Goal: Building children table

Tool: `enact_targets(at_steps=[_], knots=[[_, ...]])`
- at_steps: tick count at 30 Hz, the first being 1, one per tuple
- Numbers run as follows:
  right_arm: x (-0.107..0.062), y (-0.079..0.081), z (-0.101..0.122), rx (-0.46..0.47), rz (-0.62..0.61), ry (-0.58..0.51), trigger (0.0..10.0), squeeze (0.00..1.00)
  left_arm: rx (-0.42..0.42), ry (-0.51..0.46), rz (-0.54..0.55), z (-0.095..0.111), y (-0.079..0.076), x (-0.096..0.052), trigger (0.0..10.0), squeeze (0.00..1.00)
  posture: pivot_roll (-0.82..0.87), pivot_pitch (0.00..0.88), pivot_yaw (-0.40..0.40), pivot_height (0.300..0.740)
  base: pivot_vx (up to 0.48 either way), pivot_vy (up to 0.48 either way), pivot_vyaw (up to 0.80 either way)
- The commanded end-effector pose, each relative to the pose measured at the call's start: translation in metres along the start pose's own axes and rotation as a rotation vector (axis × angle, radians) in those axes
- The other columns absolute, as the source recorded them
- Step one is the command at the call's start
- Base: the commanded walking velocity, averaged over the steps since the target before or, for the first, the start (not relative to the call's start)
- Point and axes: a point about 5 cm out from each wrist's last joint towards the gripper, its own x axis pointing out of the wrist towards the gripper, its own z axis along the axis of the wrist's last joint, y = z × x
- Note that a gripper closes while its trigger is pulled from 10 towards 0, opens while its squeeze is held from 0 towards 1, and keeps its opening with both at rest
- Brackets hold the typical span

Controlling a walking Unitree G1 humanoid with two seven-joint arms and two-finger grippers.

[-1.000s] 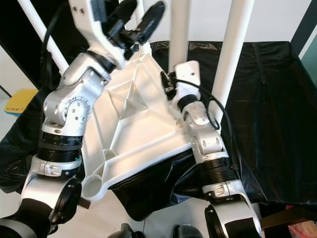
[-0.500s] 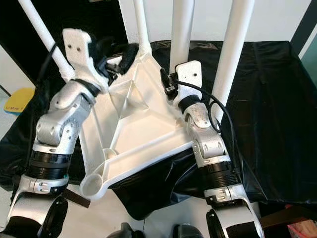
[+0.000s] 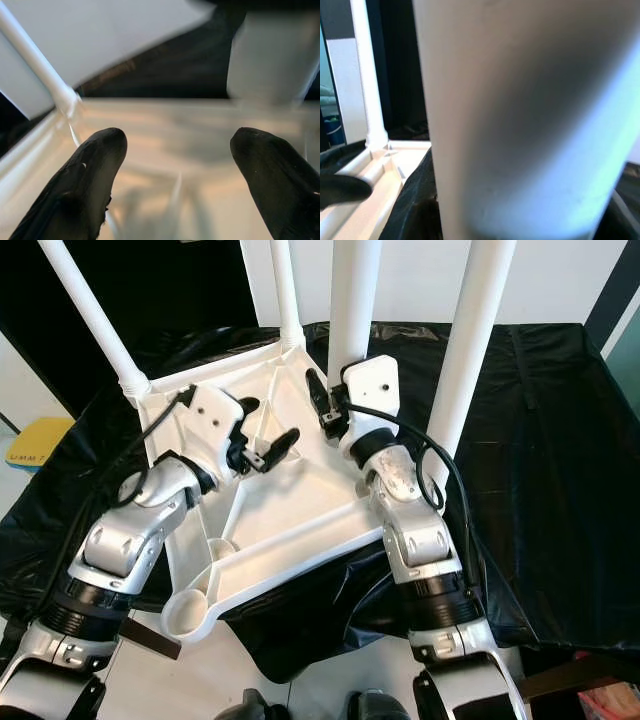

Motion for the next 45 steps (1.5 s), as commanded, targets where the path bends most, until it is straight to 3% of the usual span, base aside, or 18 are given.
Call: enact_targets(at_steps=[1, 7, 12, 15, 19, 22, 28, 32, 41, 45], knots=[[-0.006, 0.001, -0.001, 0.006, 0.007, 0.014, 10.0, 0.00, 0.026, 0.044, -0.031, -0.009, -0.004, -0.005, 10.0, 0.00, -0.16, 0.120, 0.027, 0.740, 0.000, 0.000, 0.00], [-0.016, 0.000, -0.008, 0.009, -0.006, 0.050, 10.0, 0.00, 0.029, 0.077, -0.061, -0.017, -0.009, -0.012, 10.0, 0.00, -0.16, 0.128, 0.027, 0.740, 0.000, 0.000, 0.00], [-0.026, -0.002, -0.015, 0.005, -0.021, 0.089, 10.0, 0.00, 0.025, 0.157, -0.163, -0.029, -0.022, -0.024, 10.0, 0.00, -0.17, 0.135, 0.026, 0.740, 0.000, 0.000, 0.00], [-0.026, -0.002, -0.014, 0.004, -0.021, 0.089, 10.0, 0.00, 0.003, 0.171, -0.195, -0.032, -0.028, -0.024, 10.0, 0.00, -0.16, 0.138, 0.022, 0.740, 0.000, 0.000, 0.00], [-0.023, -0.002, -0.012, 0.001, -0.010, 0.086, 10.0, 0.00, 0.011, 0.271, -0.226, -0.049, -0.038, -0.020, 10.0, 0.00, -0.16, 0.138, 0.016, 0.740, 0.000, 0.000, 0.00], [-0.023, -0.002, -0.012, 0.001, -0.009, 0.085, 10.0, 0.00, 0.000, 0.296, -0.214, -0.054, -0.039, -0.019, 10.0, 0.00, -0.17, 0.137, 0.019, 0.740, 0.000, 0.000, 0.00], [-0.024, -0.001, -0.009, 0.006, -0.012, 0.088, 10.0, 0.00, -0.080, 0.416, -0.023, -0.074, -0.038, -0.007, 10.0, 0.00, -0.17, 0.131, 0.022, 0.740, 0.000, 0.000, 0.00], [-0.024, 0.000, -0.008, 0.009, -0.009, 0.089, 10.0, 0.00, -0.106, 0.448, 0.000, -0.077, -0.042, -0.002, 10.0, 0.00, -0.18, 0.128, 0.024, 0.740, 0.000, 0.000, 0.00], [-0.023, 0.002, -0.008, 0.009, -0.008, 0.088, 10.0, 0.00, -0.054, 0.469, 0.093, -0.074, -0.055, 0.020, 10.0, 0.00, -0.18, 0.118, 0.026, 0.740, 0.000, 0.000, 0.00], [-0.022, 0.003, -0.008, 0.012, -0.004, 0.090, 10.0, 0.00, -0.111, 0.435, 0.135, -0.063, -0.069, 0.039, 10.0, 0.00, -0.18, 0.113, 0.022, 0.740, 0.000, 0.000, 0.00]])
